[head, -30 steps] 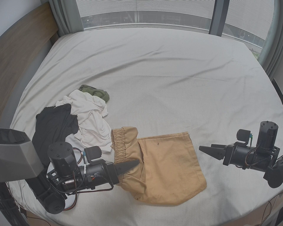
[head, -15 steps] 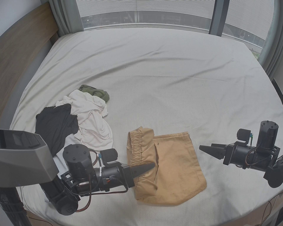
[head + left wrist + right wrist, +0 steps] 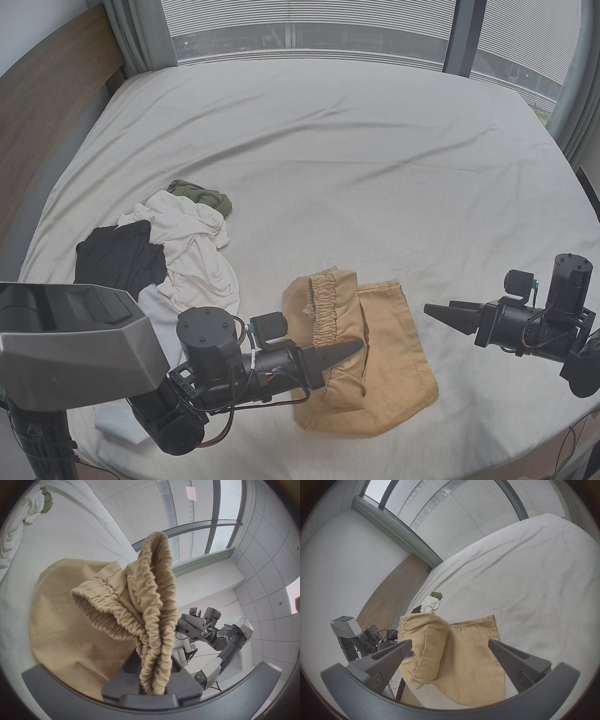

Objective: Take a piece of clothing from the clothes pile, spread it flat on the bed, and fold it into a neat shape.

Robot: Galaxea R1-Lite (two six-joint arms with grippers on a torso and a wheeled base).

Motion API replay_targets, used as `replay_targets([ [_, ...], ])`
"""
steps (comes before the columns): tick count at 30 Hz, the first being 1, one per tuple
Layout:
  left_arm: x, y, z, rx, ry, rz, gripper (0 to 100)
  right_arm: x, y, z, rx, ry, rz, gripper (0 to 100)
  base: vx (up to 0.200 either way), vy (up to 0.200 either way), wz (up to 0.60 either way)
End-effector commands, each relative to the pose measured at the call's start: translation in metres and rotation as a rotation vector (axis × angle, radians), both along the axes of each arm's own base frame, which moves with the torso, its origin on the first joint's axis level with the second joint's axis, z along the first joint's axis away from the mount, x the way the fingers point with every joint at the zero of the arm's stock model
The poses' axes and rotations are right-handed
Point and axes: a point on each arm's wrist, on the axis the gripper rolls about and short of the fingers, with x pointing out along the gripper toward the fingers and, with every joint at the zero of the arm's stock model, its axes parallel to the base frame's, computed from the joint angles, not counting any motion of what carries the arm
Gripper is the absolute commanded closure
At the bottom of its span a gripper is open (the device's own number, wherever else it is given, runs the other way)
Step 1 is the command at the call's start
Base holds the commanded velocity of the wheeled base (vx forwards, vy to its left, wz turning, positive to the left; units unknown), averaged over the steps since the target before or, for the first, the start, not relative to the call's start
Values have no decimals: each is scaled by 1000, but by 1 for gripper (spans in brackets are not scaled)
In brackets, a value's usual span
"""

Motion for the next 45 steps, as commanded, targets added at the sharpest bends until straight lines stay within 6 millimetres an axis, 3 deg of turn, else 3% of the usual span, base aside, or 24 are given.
replay_targets([
  [1, 1, -9, -11, 12, 17, -16, 100, 0, 0, 0, 1, -1, 1, 0, 0, 0, 0],
  [17, 2, -20, -27, 29, 35, -37, 100, 0, 0, 1, 1, -2, 1, 0, 0, 0, 0],
  [45, 6, -23, -30, 30, 35, -36, 100, 1, 0, 1, 2, -5, 2, 0, 0, 0, 0],
])
